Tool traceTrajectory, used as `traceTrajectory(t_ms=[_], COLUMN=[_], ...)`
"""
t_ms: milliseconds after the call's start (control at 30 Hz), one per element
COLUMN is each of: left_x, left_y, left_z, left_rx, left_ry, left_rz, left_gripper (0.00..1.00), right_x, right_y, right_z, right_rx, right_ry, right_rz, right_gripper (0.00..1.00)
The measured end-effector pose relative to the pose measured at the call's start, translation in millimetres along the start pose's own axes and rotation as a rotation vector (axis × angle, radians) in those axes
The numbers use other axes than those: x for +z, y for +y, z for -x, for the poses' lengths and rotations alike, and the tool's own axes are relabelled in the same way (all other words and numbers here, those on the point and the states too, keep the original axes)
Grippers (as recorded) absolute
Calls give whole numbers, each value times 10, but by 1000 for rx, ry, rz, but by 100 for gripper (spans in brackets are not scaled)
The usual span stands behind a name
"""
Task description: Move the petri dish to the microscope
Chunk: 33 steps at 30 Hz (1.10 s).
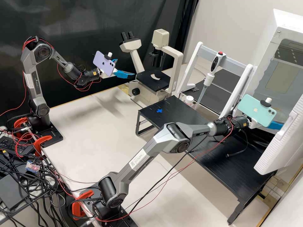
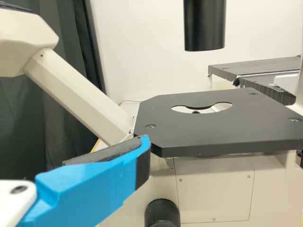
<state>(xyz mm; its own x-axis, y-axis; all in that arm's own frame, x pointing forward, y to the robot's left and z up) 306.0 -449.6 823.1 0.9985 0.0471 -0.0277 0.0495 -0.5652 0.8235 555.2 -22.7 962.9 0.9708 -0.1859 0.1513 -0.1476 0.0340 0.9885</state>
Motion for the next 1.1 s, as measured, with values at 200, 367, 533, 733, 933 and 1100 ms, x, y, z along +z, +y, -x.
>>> traceTrajectory(t_ms=[200, 367, 533, 733, 933, 1100], left_x=[0, 0, 0, 0, 0, 0], left_y=[0, 0, 0, 0, 0, 0], left_z=[0, 0, 0, 0, 0, 0], left_rx=[0, 0, 0, 0, 0, 0], left_ry=[0, 0, 0, 0, 0, 0], left_rz=[0, 0, 0, 0, 0, 0], left_gripper=[100, 100, 100, 100, 100, 100], right_x=[18, 29, 27, 75, 112, 114], right_y=[11, 17, 67, 117, 134, 136], right_z=[-24, -24, -29, -27, -25, -25], right_rx=[-16, -20, -19, -10, -16, -22], right_ry=[-19, -34, -53, -77, -91, -87], right_rz=[-17, -38, -35, -40, -26, -5], right_gripper=[0, 0, 0, 0, 100, 100])
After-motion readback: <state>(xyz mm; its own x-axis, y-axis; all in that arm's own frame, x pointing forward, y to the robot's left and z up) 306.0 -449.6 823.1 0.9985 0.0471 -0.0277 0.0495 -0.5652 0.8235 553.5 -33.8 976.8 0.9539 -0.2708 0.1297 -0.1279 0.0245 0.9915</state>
